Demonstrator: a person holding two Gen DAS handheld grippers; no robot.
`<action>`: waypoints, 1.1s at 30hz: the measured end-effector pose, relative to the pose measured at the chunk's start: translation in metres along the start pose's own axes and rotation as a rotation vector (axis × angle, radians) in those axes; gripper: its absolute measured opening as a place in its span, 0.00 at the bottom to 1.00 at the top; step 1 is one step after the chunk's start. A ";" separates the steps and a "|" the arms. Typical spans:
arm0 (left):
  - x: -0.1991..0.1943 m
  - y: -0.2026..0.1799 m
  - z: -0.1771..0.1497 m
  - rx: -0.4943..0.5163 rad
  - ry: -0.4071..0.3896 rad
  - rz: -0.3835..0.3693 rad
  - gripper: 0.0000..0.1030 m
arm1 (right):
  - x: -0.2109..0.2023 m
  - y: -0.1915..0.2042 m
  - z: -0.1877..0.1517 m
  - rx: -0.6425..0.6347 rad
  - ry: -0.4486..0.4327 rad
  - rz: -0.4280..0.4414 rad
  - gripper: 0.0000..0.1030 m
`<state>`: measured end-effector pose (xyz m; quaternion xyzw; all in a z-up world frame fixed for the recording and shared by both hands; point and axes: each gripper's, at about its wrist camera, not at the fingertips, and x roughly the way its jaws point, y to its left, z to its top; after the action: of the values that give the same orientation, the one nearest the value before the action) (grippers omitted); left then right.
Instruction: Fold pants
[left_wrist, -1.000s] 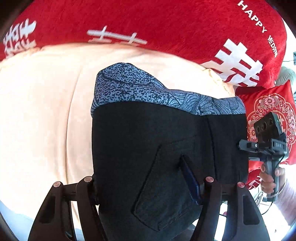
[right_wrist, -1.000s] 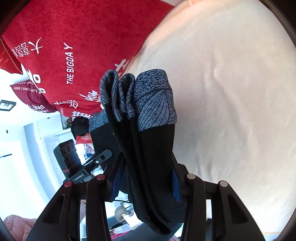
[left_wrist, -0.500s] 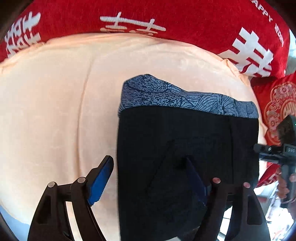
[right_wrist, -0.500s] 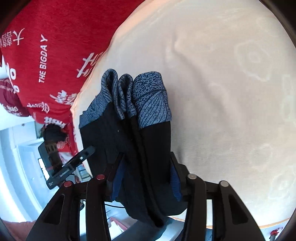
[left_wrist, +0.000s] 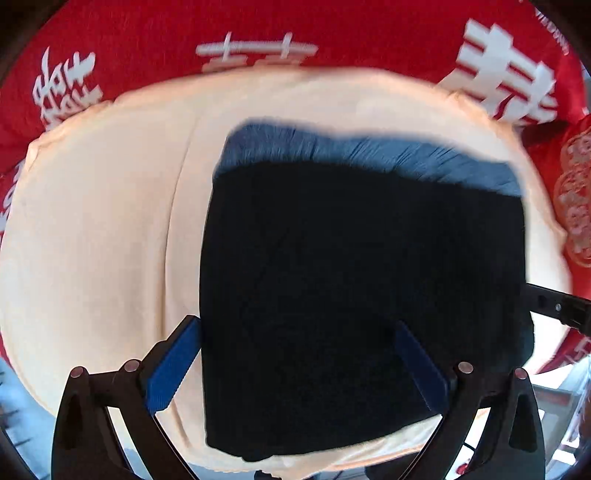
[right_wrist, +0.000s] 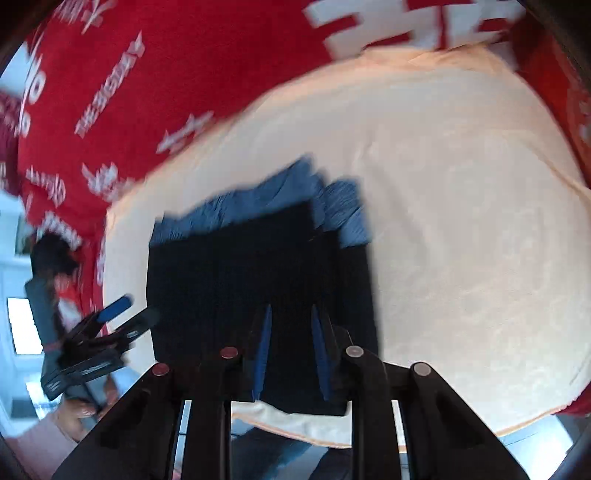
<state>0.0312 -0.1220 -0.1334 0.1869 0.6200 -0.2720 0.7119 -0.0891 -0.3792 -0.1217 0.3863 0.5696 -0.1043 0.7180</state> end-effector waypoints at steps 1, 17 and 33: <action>0.002 0.000 -0.004 0.003 -0.022 0.001 1.00 | 0.010 -0.002 -0.004 -0.004 0.020 -0.020 0.24; -0.021 0.001 -0.014 0.030 0.002 0.037 1.00 | -0.003 -0.007 -0.018 0.061 0.028 -0.173 0.54; -0.104 0.001 -0.046 0.112 0.031 0.021 1.00 | -0.058 0.048 -0.080 0.097 -0.028 -0.236 0.87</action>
<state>-0.0133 -0.0772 -0.0382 0.2373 0.6127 -0.2959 0.6933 -0.1388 -0.3102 -0.0527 0.3491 0.5953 -0.2208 0.6892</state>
